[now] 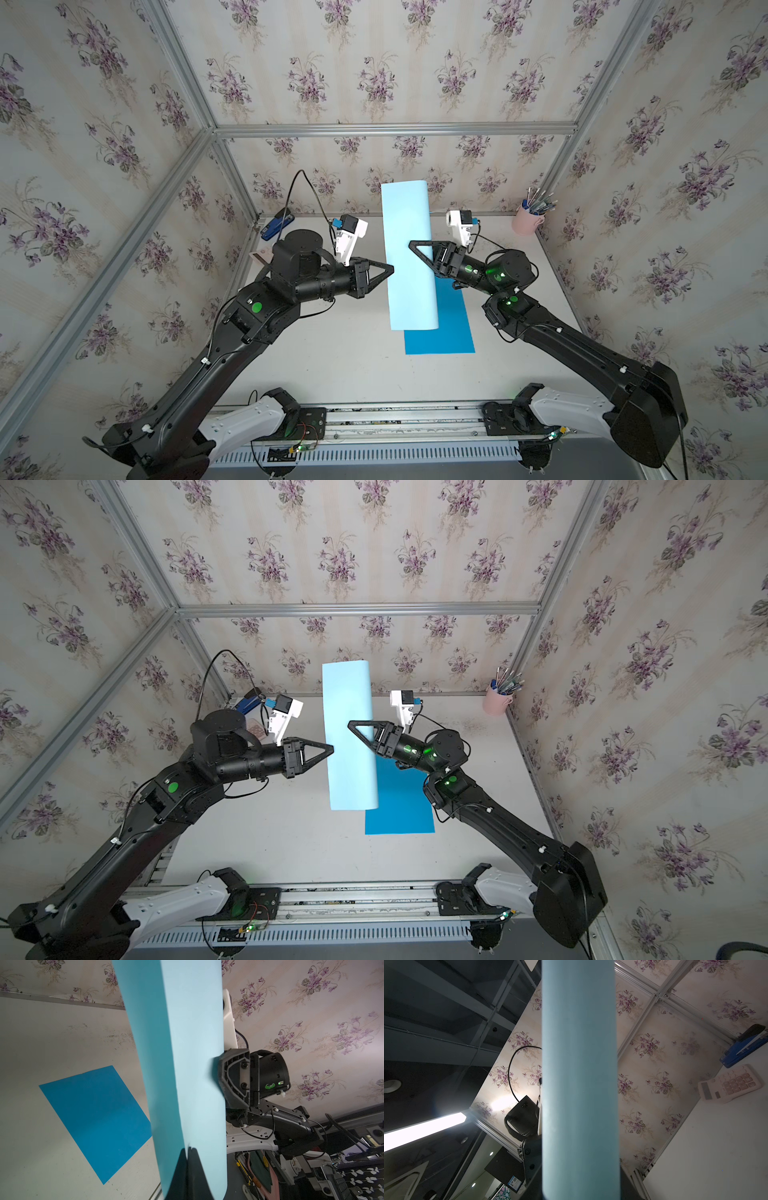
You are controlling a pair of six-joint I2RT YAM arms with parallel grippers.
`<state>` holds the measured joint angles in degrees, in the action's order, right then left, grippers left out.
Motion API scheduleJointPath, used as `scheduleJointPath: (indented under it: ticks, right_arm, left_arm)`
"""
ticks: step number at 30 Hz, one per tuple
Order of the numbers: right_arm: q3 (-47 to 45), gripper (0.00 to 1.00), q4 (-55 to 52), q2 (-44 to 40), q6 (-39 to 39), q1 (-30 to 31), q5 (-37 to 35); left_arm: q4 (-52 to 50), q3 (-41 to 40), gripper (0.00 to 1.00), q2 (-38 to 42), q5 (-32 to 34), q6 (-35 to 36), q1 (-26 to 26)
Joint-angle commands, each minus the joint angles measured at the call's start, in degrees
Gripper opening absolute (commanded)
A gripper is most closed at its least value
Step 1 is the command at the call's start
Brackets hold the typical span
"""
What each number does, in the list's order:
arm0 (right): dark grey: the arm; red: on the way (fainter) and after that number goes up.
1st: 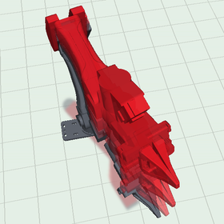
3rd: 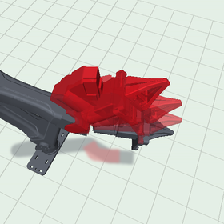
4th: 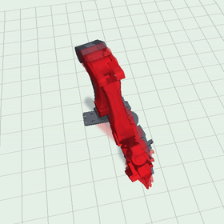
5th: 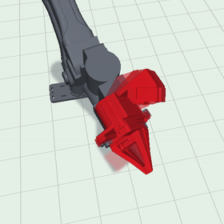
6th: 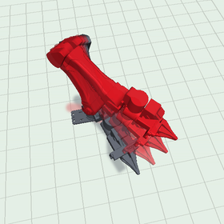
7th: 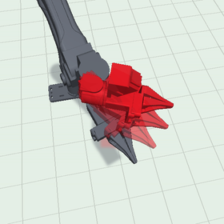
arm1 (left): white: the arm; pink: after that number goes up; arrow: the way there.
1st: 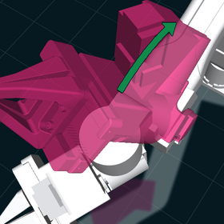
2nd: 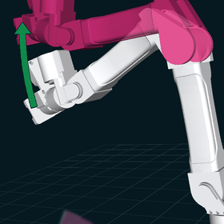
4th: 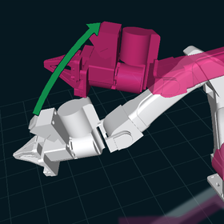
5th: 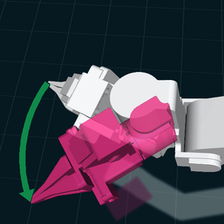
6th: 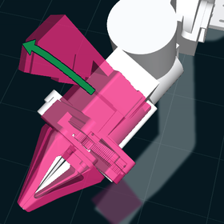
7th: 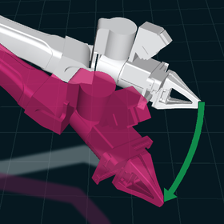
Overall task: Fold the rectangular paper in half along the long edge
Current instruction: Fold the paper.
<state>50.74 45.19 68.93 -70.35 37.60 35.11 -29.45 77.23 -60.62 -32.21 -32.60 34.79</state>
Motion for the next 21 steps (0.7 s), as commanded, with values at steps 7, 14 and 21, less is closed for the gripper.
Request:
scheduleJointPath:
  ticks: [7,14,21]
  right_arm:
    - [0.66,0.43,3.01,1.03,0.35,0.98,-1.21]
    - [0.68,0.38,3.81,1.12,0.16,1.16,-1.66]
    - [0.7,0.34,5.05,1.69,-0.43,1.17,-1.19]
  left_arm:
    - [2.29,0.13,0.0,-0.02,-0.51,-0.03,0.1]
    - [2.22,0.11,0.0,0.06,-0.46,-0.01,0.15]
    - [1.73,0.45,0.0,0.15,-0.19,0.18,0.11]
